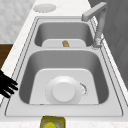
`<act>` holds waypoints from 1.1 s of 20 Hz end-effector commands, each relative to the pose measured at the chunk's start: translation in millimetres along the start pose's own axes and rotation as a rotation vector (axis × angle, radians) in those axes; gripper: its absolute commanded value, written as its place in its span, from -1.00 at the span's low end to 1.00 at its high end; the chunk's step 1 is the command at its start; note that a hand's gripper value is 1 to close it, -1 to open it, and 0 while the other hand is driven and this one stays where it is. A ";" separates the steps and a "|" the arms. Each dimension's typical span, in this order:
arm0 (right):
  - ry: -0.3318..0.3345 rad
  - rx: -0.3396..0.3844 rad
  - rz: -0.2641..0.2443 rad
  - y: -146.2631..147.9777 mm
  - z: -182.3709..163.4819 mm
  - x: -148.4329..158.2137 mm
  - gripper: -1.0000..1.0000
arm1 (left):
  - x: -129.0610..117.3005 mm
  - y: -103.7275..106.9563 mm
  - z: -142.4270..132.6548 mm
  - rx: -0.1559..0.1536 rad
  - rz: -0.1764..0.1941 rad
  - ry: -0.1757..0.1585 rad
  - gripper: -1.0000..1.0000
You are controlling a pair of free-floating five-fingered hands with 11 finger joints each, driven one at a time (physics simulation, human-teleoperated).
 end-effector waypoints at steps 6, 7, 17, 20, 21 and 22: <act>0.086 -0.207 0.076 0.9 4.4 50.4 -1.00 | 0.0 0.0 0.0 0.000 0.000 0.000 0.00; 0.093 -0.233 0.082 1.7 4.3 56.0 -1.00 | 0.0 0.0 0.0 0.000 0.000 0.000 0.00; 0.090 -0.438 0.077 47.0 25.5 107.5 -1.00 | 0.0 0.0 0.0 0.000 0.000 0.000 0.00; 0.084 -0.473 0.071 65.5 39.3 121.4 -1.00 | 0.0 0.0 0.0 0.000 0.000 0.000 0.00; 0.080 -0.480 0.066 70.7 43.2 124.5 -1.00 | 0.0 0.0 0.0 0.000 0.000 0.000 0.00; 0.075 -0.477 0.059 74.3 45.6 127.2 -1.00 | 0.0 0.0 0.0 0.000 0.000 0.000 0.00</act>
